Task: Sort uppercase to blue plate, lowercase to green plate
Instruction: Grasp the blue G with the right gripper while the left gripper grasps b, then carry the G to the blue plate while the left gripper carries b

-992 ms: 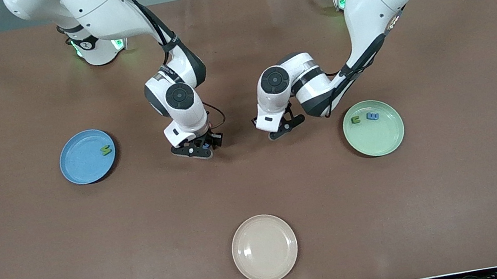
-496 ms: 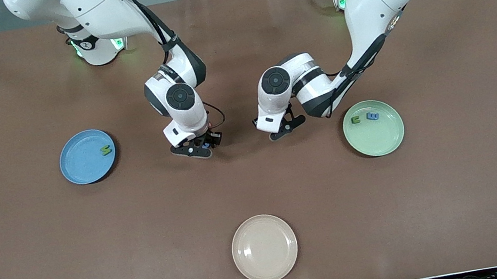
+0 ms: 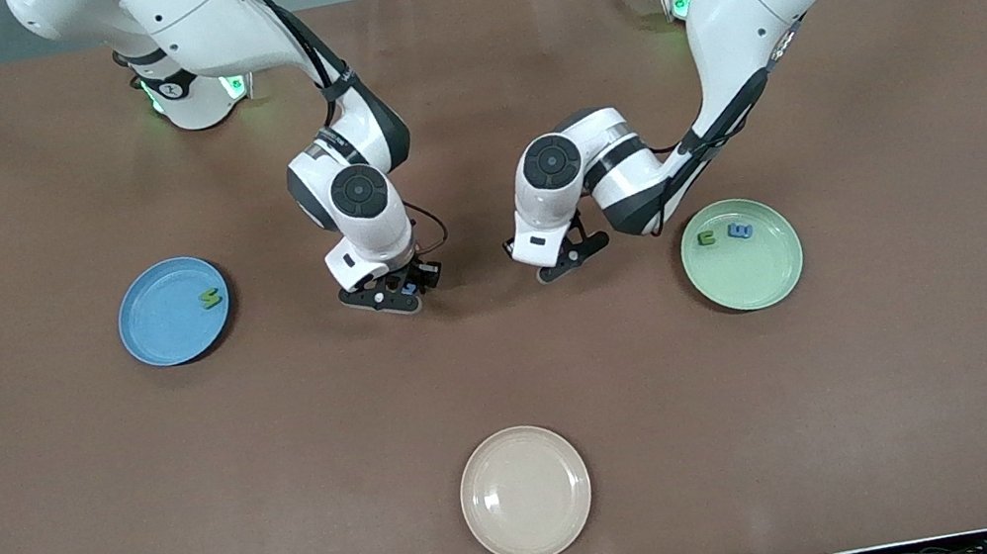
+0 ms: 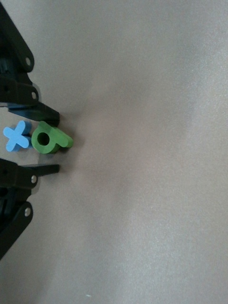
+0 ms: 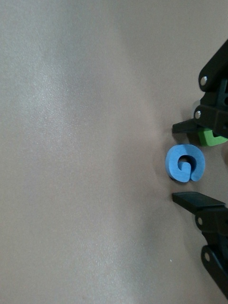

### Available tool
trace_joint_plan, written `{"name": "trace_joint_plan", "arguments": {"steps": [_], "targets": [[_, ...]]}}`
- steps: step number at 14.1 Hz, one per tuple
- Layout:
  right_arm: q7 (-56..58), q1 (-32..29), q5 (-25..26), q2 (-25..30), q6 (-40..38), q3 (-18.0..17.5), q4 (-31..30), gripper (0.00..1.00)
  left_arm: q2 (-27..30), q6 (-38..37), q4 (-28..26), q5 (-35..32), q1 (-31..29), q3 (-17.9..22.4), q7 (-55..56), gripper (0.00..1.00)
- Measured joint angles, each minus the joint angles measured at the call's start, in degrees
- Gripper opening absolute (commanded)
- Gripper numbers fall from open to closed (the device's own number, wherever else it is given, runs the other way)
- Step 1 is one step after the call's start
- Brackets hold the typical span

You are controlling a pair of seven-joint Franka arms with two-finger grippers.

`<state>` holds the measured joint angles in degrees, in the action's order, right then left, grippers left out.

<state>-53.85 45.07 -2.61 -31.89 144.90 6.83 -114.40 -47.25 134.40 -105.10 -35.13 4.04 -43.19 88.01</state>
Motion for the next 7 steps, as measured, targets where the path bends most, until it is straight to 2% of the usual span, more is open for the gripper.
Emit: {"name": "trace_joint_plan", "arguments": {"steps": [2,4,7], "targets": [[-0.1,0.1,0.0,0.1,0.1,0.0,0.1,0.15,0.1,0.0,0.1,0.0,0.0,0.0,0.0,0.21],[-0.2,0.1,0.0,0.1,-0.1,0.0,0.1,0.06,0.1,0.1,0.1,0.0,-0.1,0.0,0.0,0.17],[-0.2,0.1,-0.1,0.2,-0.1,0.1,0.1,0.02,0.2,0.3,0.3,-0.2,-0.8,0.3,-0.1,0.14]]}}
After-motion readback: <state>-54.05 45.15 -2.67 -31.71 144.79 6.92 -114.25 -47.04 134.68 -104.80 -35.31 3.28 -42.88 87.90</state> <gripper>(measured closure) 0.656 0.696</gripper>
